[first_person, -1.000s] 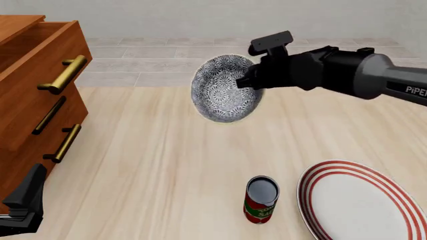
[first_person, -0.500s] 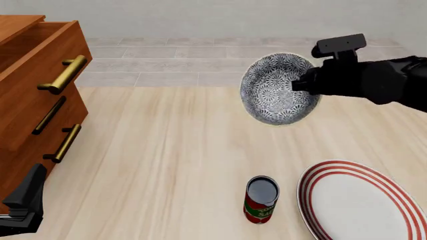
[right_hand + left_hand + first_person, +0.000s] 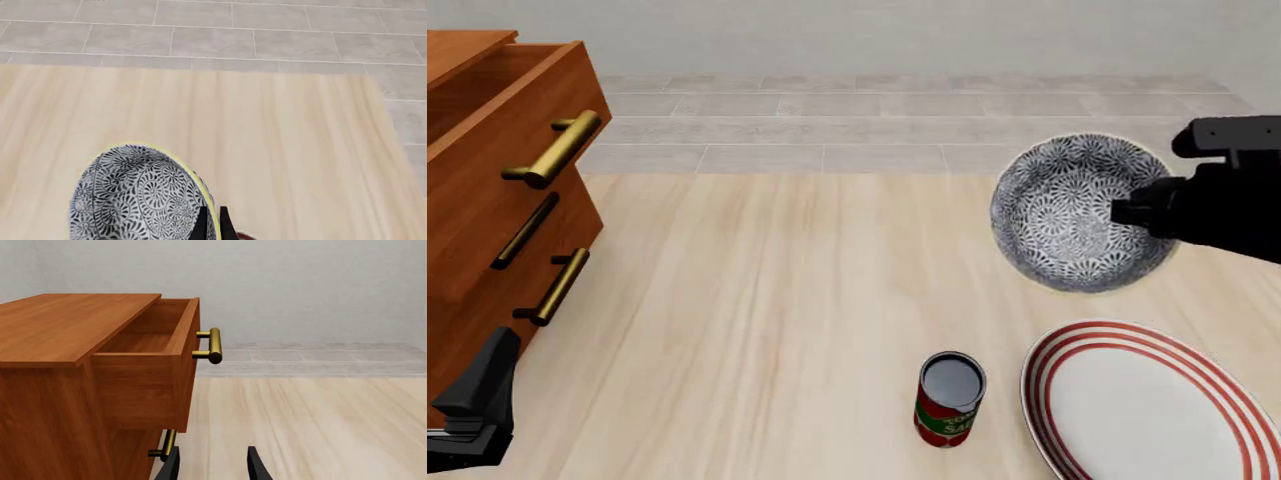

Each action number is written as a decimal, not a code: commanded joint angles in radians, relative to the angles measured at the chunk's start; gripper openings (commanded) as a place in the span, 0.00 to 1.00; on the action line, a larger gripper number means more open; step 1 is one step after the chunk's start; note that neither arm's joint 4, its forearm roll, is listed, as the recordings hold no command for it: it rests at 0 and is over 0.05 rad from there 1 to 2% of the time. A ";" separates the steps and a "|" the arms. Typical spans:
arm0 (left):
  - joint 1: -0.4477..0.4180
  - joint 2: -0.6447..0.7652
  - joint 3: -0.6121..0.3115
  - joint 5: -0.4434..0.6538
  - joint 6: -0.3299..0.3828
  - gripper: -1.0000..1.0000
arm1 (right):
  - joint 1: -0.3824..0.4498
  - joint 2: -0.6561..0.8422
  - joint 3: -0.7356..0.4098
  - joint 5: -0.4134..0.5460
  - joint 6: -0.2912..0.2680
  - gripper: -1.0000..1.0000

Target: Put the bowl on the plate.

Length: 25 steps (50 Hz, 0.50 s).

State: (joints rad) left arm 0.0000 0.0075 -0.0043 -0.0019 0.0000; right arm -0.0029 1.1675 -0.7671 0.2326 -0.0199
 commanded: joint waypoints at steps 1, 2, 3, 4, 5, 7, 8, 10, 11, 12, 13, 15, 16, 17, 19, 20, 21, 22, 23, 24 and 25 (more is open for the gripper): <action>0.000 0.000 0.000 0.000 0.000 1.00 | -0.073 -0.140 0.098 0.036 0.017 0.00; 0.000 0.000 0.000 0.000 0.000 1.00 | -0.078 -0.152 0.104 0.042 0.019 0.00; 0.000 0.000 0.000 0.000 0.000 1.00 | -0.082 -0.166 0.111 0.048 0.019 0.00; 0.000 0.000 0.000 0.000 0.000 1.00 | -0.082 -0.167 0.111 0.048 0.019 0.00; 0.000 0.000 0.000 0.000 0.000 1.00 | -0.089 -0.181 0.117 0.054 0.021 0.00; 0.000 0.000 0.000 0.000 0.000 1.00 | -0.101 -0.205 0.131 0.065 0.021 0.00; 0.000 0.000 0.000 0.000 0.000 1.00 | -0.106 -0.217 0.138 0.070 0.024 0.00; 0.000 0.000 0.000 0.000 0.000 1.00 | -0.118 -0.238 0.149 0.081 0.024 0.00; 0.000 0.000 0.000 0.000 0.000 1.00 | -0.118 -0.238 0.149 0.081 0.024 0.00; 0.000 0.000 0.000 0.000 0.000 1.00 | -0.132 -0.262 0.160 0.094 0.025 0.00; 0.000 0.000 0.000 0.000 0.000 1.00 | -0.139 -0.274 0.165 0.100 0.026 0.00; 0.000 0.000 0.000 0.000 0.000 1.00 | -0.153 -0.298 0.178 0.113 0.026 0.00; 0.000 0.000 0.000 0.000 0.000 1.00 | -0.153 -0.298 0.178 0.113 0.026 0.00; 0.000 0.000 0.000 0.000 0.000 1.00 | -0.162 -0.319 0.187 0.123 0.029 0.00; 0.000 0.000 0.000 0.000 0.000 1.00 | -0.171 -0.333 0.194 0.130 0.030 0.00; 0.000 0.000 0.000 0.000 0.000 1.00 | -0.171 -0.333 0.194 0.130 0.030 0.00; 0.000 0.000 0.000 0.000 0.000 1.00 | -0.180 -0.353 0.208 0.137 0.037 0.00; 0.000 0.000 0.000 0.000 0.000 1.00 | -0.180 -0.354 0.208 0.137 0.037 0.00; 0.000 0.000 0.000 0.000 0.000 1.00 | -0.194 -0.372 0.223 0.141 0.039 0.00; 0.000 0.000 0.000 0.000 0.000 1.00 | -0.194 -0.372 0.223 0.142 0.039 0.00; 0.000 0.000 0.000 0.000 0.000 1.00 | -0.205 -0.384 0.232 0.147 0.041 0.00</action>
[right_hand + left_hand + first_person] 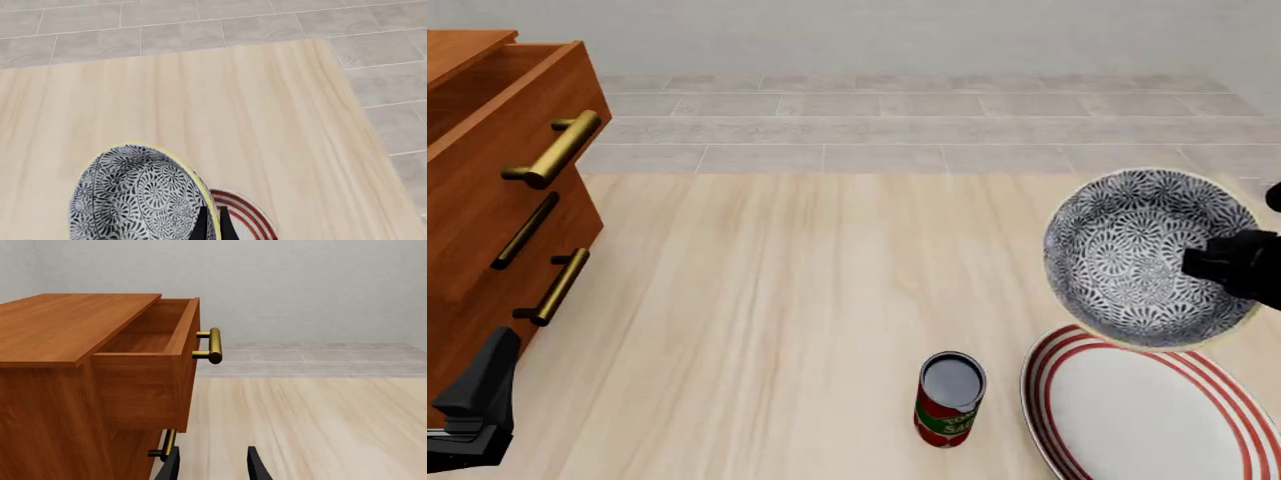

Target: Put the bowl on the plate.

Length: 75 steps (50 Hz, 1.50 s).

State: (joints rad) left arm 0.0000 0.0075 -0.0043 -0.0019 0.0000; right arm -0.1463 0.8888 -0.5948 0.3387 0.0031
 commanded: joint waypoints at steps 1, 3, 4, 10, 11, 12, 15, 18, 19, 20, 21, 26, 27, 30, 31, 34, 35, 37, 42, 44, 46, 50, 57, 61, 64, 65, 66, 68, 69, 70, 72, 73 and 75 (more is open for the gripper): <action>0.000 0.000 0.000 0.000 0.000 1.00 | -0.068 -0.117 0.066 0.047 0.021 0.00; 0.000 0.000 0.000 0.000 0.000 1.00 | -0.077 -0.134 0.074 0.056 0.022 0.00; 0.000 0.000 0.000 0.000 0.000 1.00 | -0.087 -0.145 0.079 0.061 0.025 0.00; 0.000 0.000 0.000 0.000 0.000 1.00 | -0.112 -0.205 0.124 0.083 0.044 0.00; 0.000 0.000 0.000 0.000 0.000 1.00 | -0.115 -0.211 0.132 0.084 0.045 0.00; 0.000 0.000 0.000 0.000 0.000 1.00 | -0.117 -0.223 0.146 0.088 0.050 0.00; 0.000 0.000 0.000 0.000 0.000 1.00 | -0.123 -0.237 0.159 0.092 0.056 0.00; 0.000 0.000 0.000 0.000 0.000 1.00 | -0.127 -0.254 0.172 0.100 0.061 0.00; 0.000 0.000 0.000 0.000 0.000 1.00 | -0.128 -0.261 0.177 0.102 0.065 0.00; 0.000 0.000 0.000 0.000 0.000 1.00 | -0.129 -0.264 0.179 0.102 0.067 0.00; 0.000 0.000 0.000 0.000 0.000 1.00 | -0.130 -0.267 0.184 0.101 0.069 0.00; 0.000 0.000 0.000 0.000 0.000 1.00 | -0.133 -0.282 0.222 0.089 0.085 0.00; 0.000 0.000 0.000 0.000 0.000 1.00 | -0.134 -0.284 0.227 0.088 0.087 0.00; 0.000 0.000 0.000 0.000 0.000 1.00 | -0.139 -0.283 0.252 0.069 0.096 0.00; 0.000 0.000 0.000 0.000 0.000 1.00 | -0.141 -0.281 0.255 0.067 0.099 0.00; 0.000 0.000 0.000 0.000 0.000 1.00 | -0.144 -0.281 0.263 0.061 0.100 0.00; 0.000 0.000 0.000 0.000 0.000 1.00 | -0.144 -0.283 0.268 0.060 0.103 0.00; 0.000 0.000 0.000 0.000 0.000 1.00 | -0.149 -0.287 0.281 0.058 0.105 0.00; 0.000 0.000 0.000 0.000 0.000 1.00 | -0.157 -0.281 0.307 0.036 0.111 0.00; 0.000 0.000 0.000 0.000 0.000 1.00 | -0.157 -0.280 0.317 0.027 0.118 0.00; 0.000 0.000 0.000 0.000 0.000 1.00 | -0.160 -0.272 0.332 0.013 0.116 0.00; 0.000 0.000 0.000 0.000 0.000 1.00 | -0.166 -0.269 0.351 -0.001 0.121 0.00; 0.000 0.000 0.000 0.000 0.000 1.00 | -0.170 -0.251 0.385 -0.034 0.131 0.00; 0.000 0.000 0.000 0.000 0.000 1.00 | -0.173 -0.242 0.400 -0.050 0.135 0.00; 0.000 0.000 0.000 0.000 0.000 1.00 | -0.171 -0.240 0.418 -0.062 0.142 0.00; 0.000 0.000 0.000 0.000 0.000 1.00 | -0.171 -0.240 0.418 -0.062 0.142 0.00; 0.000 0.000 0.000 0.000 0.000 1.00 | -0.169 -0.238 0.424 -0.068 0.146 0.00; 0.000 0.000 0.000 0.000 0.000 1.00 | -0.168 -0.229 0.430 -0.079 0.149 0.00; 0.000 0.000 0.000 0.000 0.000 1.00 | -0.168 -0.224 0.435 -0.086 0.150 0.00; 0.000 0.000 0.000 0.000 0.000 1.00 | -0.168 -0.218 0.439 -0.094 0.151 0.00; 0.000 0.000 0.000 0.000 0.000 1.00 | -0.166 -0.201 0.445 -0.113 0.155 0.00; 0.000 0.000 0.000 0.000 0.000 1.00 | -0.166 -0.192 0.447 -0.122 0.156 0.00; 0.000 0.000 0.000 0.000 0.000 1.00 | -0.166 -0.186 0.451 -0.130 0.158 0.00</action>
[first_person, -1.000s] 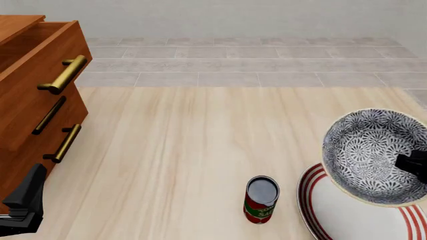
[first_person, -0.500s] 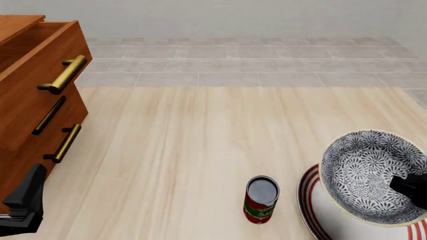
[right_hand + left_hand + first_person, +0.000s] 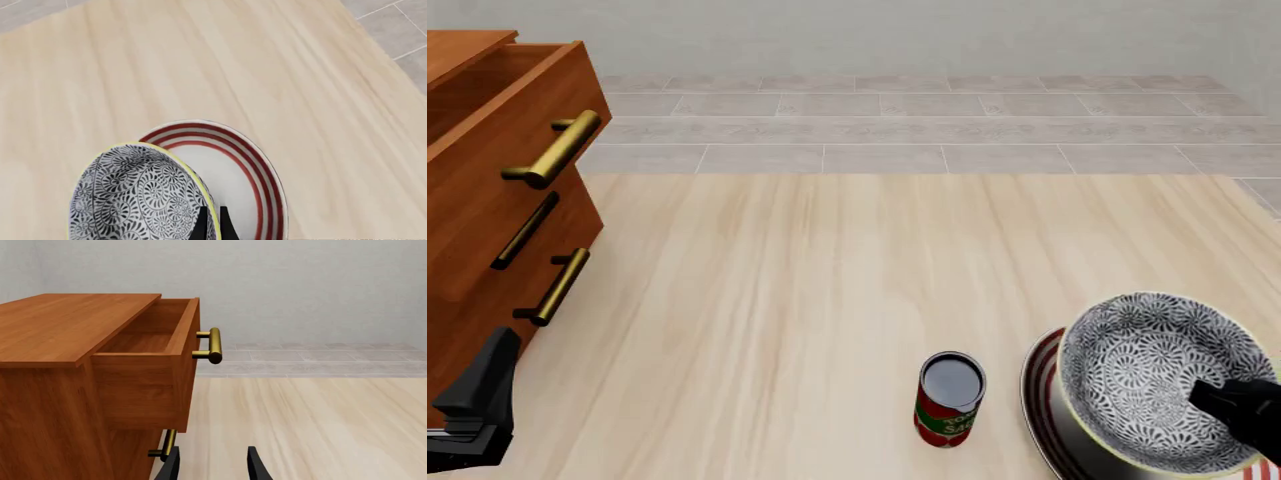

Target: Put the bowl on the plate.

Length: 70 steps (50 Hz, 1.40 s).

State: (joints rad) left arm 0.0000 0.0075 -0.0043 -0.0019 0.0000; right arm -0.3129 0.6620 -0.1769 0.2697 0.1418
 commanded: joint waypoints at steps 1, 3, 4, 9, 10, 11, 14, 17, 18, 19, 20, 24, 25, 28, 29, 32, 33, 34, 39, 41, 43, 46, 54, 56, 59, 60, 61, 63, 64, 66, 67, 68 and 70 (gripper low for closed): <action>0.000 0.000 0.000 0.000 0.000 1.00 | 0.000 0.042 0.035 -0.062 0.020 0.00; 0.000 0.000 0.000 0.000 0.000 1.00 | 0.000 0.037 0.042 -0.061 0.024 0.00; 0.000 0.000 0.000 0.000 0.000 1.00 | -0.002 0.038 0.047 -0.064 0.023 0.00; 0.000 0.000 0.000 0.000 0.000 1.00 | 0.000 0.046 0.062 -0.081 0.026 0.00; 0.000 0.000 0.000 0.000 0.000 1.00 | -0.003 0.050 0.066 -0.087 0.027 0.00; 0.000 0.000 0.000 0.000 0.000 1.00 | -0.003 0.051 0.067 -0.088 0.026 0.00; 0.000 0.000 0.000 0.000 0.000 1.00 | -0.005 0.049 0.071 -0.088 0.026 0.00; 0.000 0.000 0.000 0.000 0.000 1.00 | -0.005 0.061 0.078 -0.101 0.027 0.00; 0.000 0.000 0.000 0.000 0.000 1.00 | -0.005 0.060 0.081 -0.103 0.026 0.00; 0.000 0.000 0.000 0.000 0.000 1.00 | -0.004 0.054 0.083 -0.100 0.027 0.00; 0.000 0.000 0.000 0.000 0.000 1.00 | -0.004 0.053 0.087 -0.100 0.027 0.00; 0.000 0.000 0.000 0.000 0.000 1.00 | -0.006 0.044 0.093 -0.094 0.026 0.00; 0.000 0.000 0.000 0.000 0.000 1.00 | -0.006 0.041 0.095 -0.093 0.027 0.00; 0.000 0.000 0.000 0.000 0.000 1.00 | -0.008 0.044 0.098 -0.097 0.027 0.00; 0.000 0.000 0.000 0.000 0.000 1.00 | -0.008 0.048 0.099 -0.100 0.027 0.00; 0.000 0.000 0.000 0.000 0.000 1.00 | -0.012 0.072 0.099 -0.123 0.025 0.00; 0.000 0.000 0.000 0.000 0.000 1.00 | -0.013 0.080 0.099 -0.131 0.022 0.00; 0.000 0.000 0.000 0.000 0.000 1.00 | -0.012 0.087 0.100 -0.138 0.020 0.00; 0.000 0.000 0.000 0.000 0.000 1.00 | -0.015 0.089 0.104 -0.142 0.019 0.00; 0.000 0.000 0.000 0.000 0.000 1.00 | -0.017 0.092 0.106 -0.144 0.018 0.00; 0.000 0.000 0.000 0.000 0.000 1.00 | -0.018 0.096 0.106 -0.147 0.017 0.00; 0.000 0.000 0.000 0.000 0.000 1.00 | -0.019 0.097 0.106 -0.147 0.017 0.00; 0.000 0.000 0.000 0.000 0.000 1.00 | -0.021 0.088 0.103 -0.135 0.015 1.00; 0.000 0.000 0.000 0.000 0.000 1.00 | -0.025 0.086 0.100 -0.132 0.013 1.00; 0.000 0.000 0.000 0.000 0.000 1.00 | -0.026 0.081 0.096 -0.126 0.012 1.00; 0.000 0.000 0.000 0.000 0.000 1.00 | -0.025 0.082 0.095 -0.126 0.012 1.00; 0.000 0.000 0.000 0.000 0.000 1.00 | -0.022 0.080 0.093 -0.122 0.013 1.00; 0.000 0.000 0.000 0.000 0.000 1.00 | -0.021 0.084 0.088 -0.122 0.013 1.00; 0.000 0.000 0.000 0.000 0.000 1.00 | -0.021 0.086 0.086 -0.123 0.011 1.00; 0.000 0.000 0.000 0.000 0.000 1.00 | -0.023 0.085 0.082 -0.120 0.009 1.00; 0.000 0.000 0.000 0.000 0.000 1.00 | -0.027 0.084 0.072 -0.112 0.005 1.00; 0.000 0.000 0.000 0.000 0.000 1.00 | -0.027 0.084 0.072 -0.112 0.005 1.00; 0.000 0.000 0.000 0.000 0.000 1.00 | -0.029 0.076 0.066 -0.100 0.003 1.00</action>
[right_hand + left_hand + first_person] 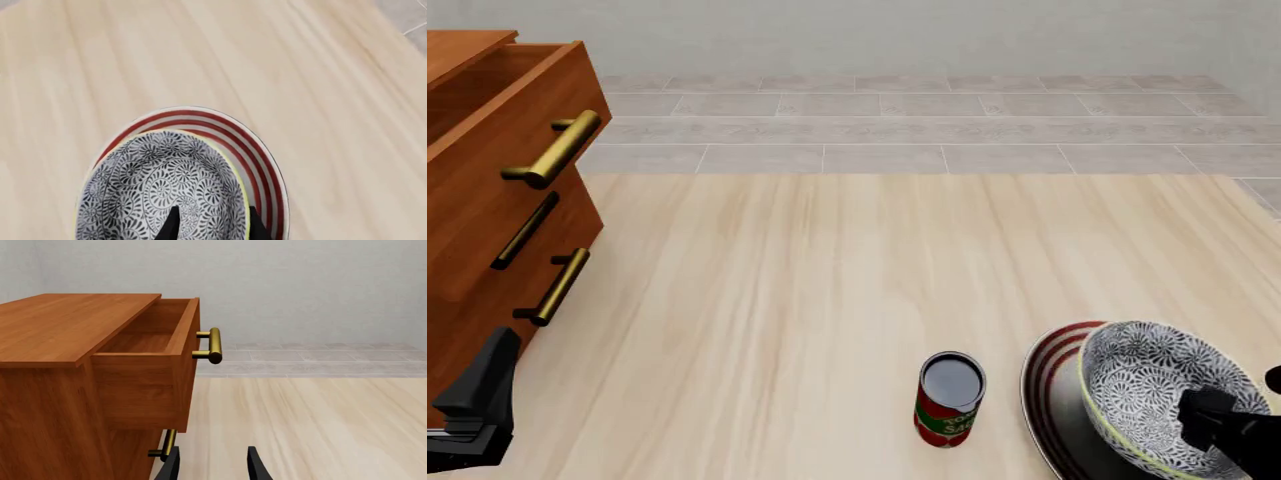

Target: Put the bowl on the plate.

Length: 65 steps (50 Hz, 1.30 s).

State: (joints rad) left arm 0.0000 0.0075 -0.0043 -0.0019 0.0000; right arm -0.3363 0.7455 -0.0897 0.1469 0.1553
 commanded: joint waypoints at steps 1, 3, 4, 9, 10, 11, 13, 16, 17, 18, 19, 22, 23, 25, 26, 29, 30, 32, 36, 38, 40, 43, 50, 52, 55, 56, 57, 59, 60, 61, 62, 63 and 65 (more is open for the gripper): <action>0.000 0.000 0.000 0.000 0.000 1.00 | -0.007 -0.009 -0.024 0.025 -0.012 1.00; 0.000 0.000 0.000 0.000 0.000 1.00 | -0.010 -0.014 -0.029 0.033 -0.016 1.00; 0.000 0.000 0.000 0.000 0.000 1.00 | -0.011 -0.022 -0.032 0.041 -0.018 1.00; 0.000 0.000 0.000 0.000 0.000 1.00 | -0.021 -0.049 -0.050 0.077 -0.029 1.00; 0.000 0.000 0.000 0.000 0.000 1.00 | -0.028 -0.056 -0.056 0.087 -0.034 1.00; 0.000 0.000 0.000 0.000 0.000 1.00 | -0.029 -0.056 -0.061 0.089 -0.034 1.00; 0.000 0.000 0.000 0.000 0.000 1.00 | -0.033 -0.056 -0.067 0.093 -0.040 1.00; 0.000 0.000 0.000 0.000 0.000 1.00 | -0.038 -0.062 -0.078 0.105 -0.045 1.00; 0.000 0.000 0.000 0.000 0.000 1.00 | -0.039 -0.067 -0.079 0.109 -0.047 1.00; 0.000 0.000 0.000 0.000 0.000 1.00 | -0.041 -0.074 -0.081 0.117 -0.048 1.00; 0.000 0.000 0.000 0.000 0.000 1.00 | -0.042 -0.078 -0.083 0.122 -0.051 1.00; 0.000 0.000 0.000 0.000 0.000 1.00 | -0.050 -0.080 -0.092 0.129 -0.057 1.00; 0.000 0.000 0.000 0.000 0.000 1.00 | -0.053 -0.082 -0.096 0.132 -0.057 1.00; 0.000 0.000 0.000 0.000 0.000 1.00 | -0.057 -0.086 -0.099 0.137 -0.064 1.00; 0.000 0.000 0.000 0.000 0.000 1.00 | -0.058 -0.090 -0.103 0.143 -0.062 1.00; 0.000 0.000 0.000 0.000 0.000 1.00 | -0.063 -0.096 -0.109 0.153 -0.066 1.00; 0.000 0.000 0.000 0.000 0.000 1.00 | -0.065 -0.102 -0.113 0.161 -0.070 1.00; 0.000 0.000 0.000 0.000 0.000 1.00 | -0.070 -0.116 -0.118 0.178 -0.073 1.00; 0.000 0.000 0.000 0.000 0.000 1.00 | -0.076 -0.126 -0.131 0.195 -0.079 1.00; 0.000 0.000 0.000 0.000 0.000 1.00 | -0.080 -0.138 -0.142 0.212 -0.083 1.00; 0.000 0.000 0.000 0.000 0.000 1.00 | -0.085 -0.145 -0.156 0.224 -0.087 1.00; 0.000 0.000 0.000 0.000 0.000 1.00 | -0.093 -0.157 -0.178 0.245 -0.093 1.00; 0.000 0.000 0.000 0.000 0.000 1.00 | -0.087 -0.181 -0.221 0.290 -0.103 1.00; 0.000 0.000 0.000 0.000 0.000 1.00 | -0.089 -0.183 -0.237 0.300 -0.114 1.00; 0.000 0.000 0.000 0.000 0.000 1.00 | -0.094 -0.182 -0.261 0.308 -0.122 1.00; 0.000 0.000 0.000 0.000 0.000 1.00 | -0.093 -0.182 -0.264 0.312 -0.123 1.00; 0.000 0.000 0.000 0.000 0.000 1.00 | -0.089 -0.191 -0.272 0.323 -0.125 1.00; 0.000 0.000 0.000 0.000 0.000 1.00 | -0.091 -0.198 -0.280 0.334 -0.127 1.00; 0.000 0.000 0.000 0.000 0.000 1.00 | -0.091 -0.198 -0.280 0.334 -0.127 1.00; 0.000 0.000 0.000 0.000 0.000 1.00 | -0.091 -0.198 -0.286 0.336 -0.129 1.00; 0.000 0.000 0.000 0.000 0.000 1.00 | -0.089 -0.199 -0.290 0.340 -0.130 1.00; 0.000 0.000 0.000 0.000 0.000 1.00 | -0.090 -0.199 -0.294 0.342 -0.133 1.00; 0.000 0.000 0.000 0.000 0.000 1.00 | -0.089 -0.200 -0.305 0.346 -0.133 1.00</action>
State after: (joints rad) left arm 0.0000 0.0075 -0.0043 -0.0019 0.0000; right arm -0.4246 0.5622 -0.3440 0.4541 0.0369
